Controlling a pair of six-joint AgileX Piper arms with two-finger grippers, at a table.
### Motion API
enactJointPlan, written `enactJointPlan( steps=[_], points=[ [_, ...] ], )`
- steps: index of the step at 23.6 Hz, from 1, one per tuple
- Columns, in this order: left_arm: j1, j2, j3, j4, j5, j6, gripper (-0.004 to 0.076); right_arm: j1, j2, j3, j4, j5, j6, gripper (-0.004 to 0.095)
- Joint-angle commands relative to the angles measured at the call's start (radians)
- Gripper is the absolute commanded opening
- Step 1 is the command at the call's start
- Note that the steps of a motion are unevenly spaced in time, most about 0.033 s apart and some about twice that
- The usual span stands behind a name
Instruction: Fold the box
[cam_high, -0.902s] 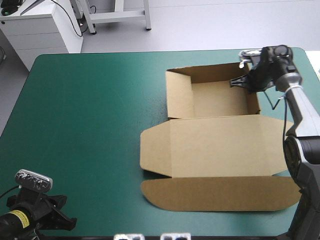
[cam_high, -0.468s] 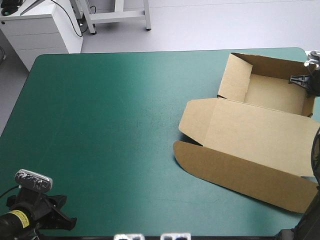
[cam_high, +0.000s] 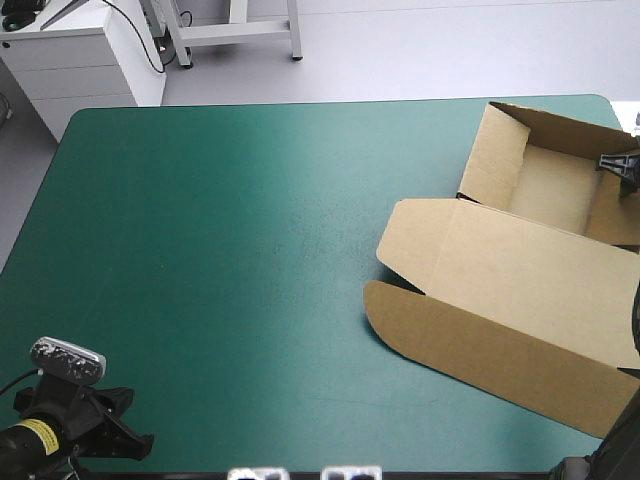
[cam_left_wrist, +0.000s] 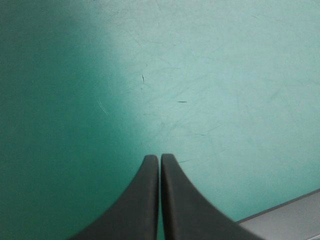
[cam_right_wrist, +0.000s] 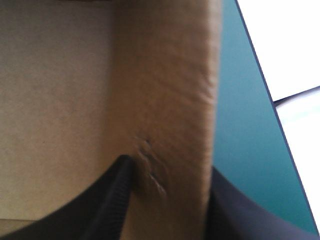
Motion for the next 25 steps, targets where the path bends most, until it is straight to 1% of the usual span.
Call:
enactJointPlan(
  steps=[1,2,3,4,6,8,10,13,14,15,16,17,18,19,20,22,25],
  points=[
    [-0.002,0.009,-0.024,0.0,-0.041,0.001,-0.0008,-0.005,-0.057,-0.033,-0.019,-0.033,0.011,0.0762],
    [-0.002,0.009,-0.024,0.0,-0.041,0.001,-0.0008,-0.007,-0.062,-0.033,-0.024,-0.035,0.018,0.0819],
    [-0.002,0.009,-0.024,0.0,-0.041,0.001,-0.0008,-0.007,-0.069,-0.033,-0.026,-0.035,0.017,0.0842],
    [-0.002,0.009,-0.024,0.0,-0.041,0.001,-0.0008,-0.007,-0.079,-0.033,-0.026,-0.035,0.014,0.0845],
    [-0.002,0.009,-0.024,0.0,-0.041,0.001,-0.0008,-0.007,-0.104,-0.035,-0.026,-0.035,0.014,0.0822],
    [-0.002,0.009,-0.024,0.0,-0.041,0.001,-0.0008,-0.007,-0.136,-0.035,-0.026,-0.035,0.008,0.0772],
    [-0.002,0.009,-0.024,0.0,-0.041,0.001,-0.0008,-0.007,-0.169,-0.035,-0.023,-0.025,0.008,0.0703],
    [-0.002,0.009,-0.024,0.0,-0.039,0.001,-0.0008,-0.007,-0.218,-0.035,0.007,-0.004,-0.002,0.0546],
    [-0.002,0.009,-0.024,0.0,-0.04,0.001,-0.0008,-0.007,-0.248,-0.035,0.061,0.01,-0.016,0.0399],
    [-0.002,0.009,-0.024,0.0,-0.042,0.001,-0.0008,-0.007,-0.262,-0.035,0.099,0.018,-0.026,0.0336],
    [-0.002,0.009,-0.024,0.0,-0.042,0.001,-0.0008,-0.007,-0.284,-0.035,0.199,0.046,-0.071,0.017],
    [-0.002,0.009,-0.024,0.0,-0.042,0.001,-0.0008,-0.005,-0.292,-0.035,0.239,0.064,-0.095,0.0086],
    [-0.002,0.009,-0.024,-0.01,-0.044,0.003,-0.0008,0.007,-0.311,-0.033,0.328,0.11,-0.143,-0.0012],
    [-0.002,0.009,-0.024,-0.01,-0.044,0.003,-0.0008,0.016,-0.321,-0.028,0.352,0.11,-0.151,-0.0004],
    [-0.002,0.009,-0.024,0.0,-0.044,0.003,-0.0008,0.049,-0.359,-0.004,0.367,0.108,-0.178,-0.0003],
    [-0.002,0.009,-0.024,0.0,-0.046,0.003,-0.0008,0.113,-0.423,0.038,0.338,0.1,-0.195,-0.0003],
    [-0.002,0.009,-0.024,0.0,-0.044,0.007,-0.0008,0.199,-0.541,0.132,0.338,0.053,-0.203,-0.0003]
  ],
)
